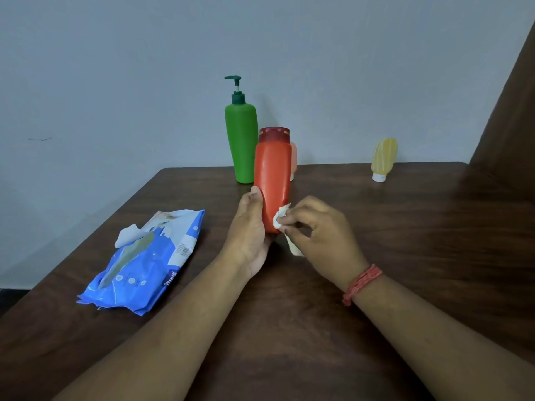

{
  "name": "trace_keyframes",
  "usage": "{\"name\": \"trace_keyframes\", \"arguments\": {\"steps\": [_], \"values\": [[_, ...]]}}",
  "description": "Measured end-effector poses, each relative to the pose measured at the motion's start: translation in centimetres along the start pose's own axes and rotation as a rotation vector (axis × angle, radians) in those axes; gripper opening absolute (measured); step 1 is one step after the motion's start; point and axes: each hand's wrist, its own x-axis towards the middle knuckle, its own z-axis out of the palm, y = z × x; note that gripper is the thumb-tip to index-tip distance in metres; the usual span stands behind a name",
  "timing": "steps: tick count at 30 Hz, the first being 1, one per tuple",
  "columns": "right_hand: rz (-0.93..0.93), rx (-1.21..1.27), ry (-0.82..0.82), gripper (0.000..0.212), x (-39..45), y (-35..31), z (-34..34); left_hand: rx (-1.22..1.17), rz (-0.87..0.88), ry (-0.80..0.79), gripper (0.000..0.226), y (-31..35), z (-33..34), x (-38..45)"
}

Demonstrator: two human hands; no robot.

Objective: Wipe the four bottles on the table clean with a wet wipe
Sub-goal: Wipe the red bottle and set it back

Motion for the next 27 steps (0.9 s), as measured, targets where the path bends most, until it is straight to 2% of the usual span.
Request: {"name": "trace_keyframes", "arguments": {"steps": [6,9,11,15,19,23,27], "values": [[0.019,0.029,-0.041,0.009,-0.2,-0.1,-0.4,-0.190,-0.079,0.025,0.046,0.1,0.3,0.0],[-0.015,-0.013,-0.011,0.008,-0.1,0.3,-0.5,-0.260,-0.122,0.010,0.059,0.0,0.4,0.0],[-0.026,-0.039,0.003,0.008,-0.1,0.4,-0.6,-0.263,-0.128,-0.023,0.059,-0.3,0.6,-0.1],[-0.041,-0.117,0.065,0.006,0.4,0.5,-1.2,-0.174,-0.112,-0.131,0.044,-0.5,1.0,-0.6],[0.017,-0.108,0.316,0.008,1.6,1.6,-2.8,0.011,-0.115,-0.285,0.038,-0.8,1.4,-1.2],[0.100,-0.067,0.482,0.009,2.3,2.9,-5.1,0.187,-0.133,-0.405,0.032,-1.1,1.6,-1.6],[0.049,-0.078,0.508,0.008,2.3,2.8,-5.4,0.254,-0.123,-0.419,0.029,-1.0,1.6,-1.7]]}}
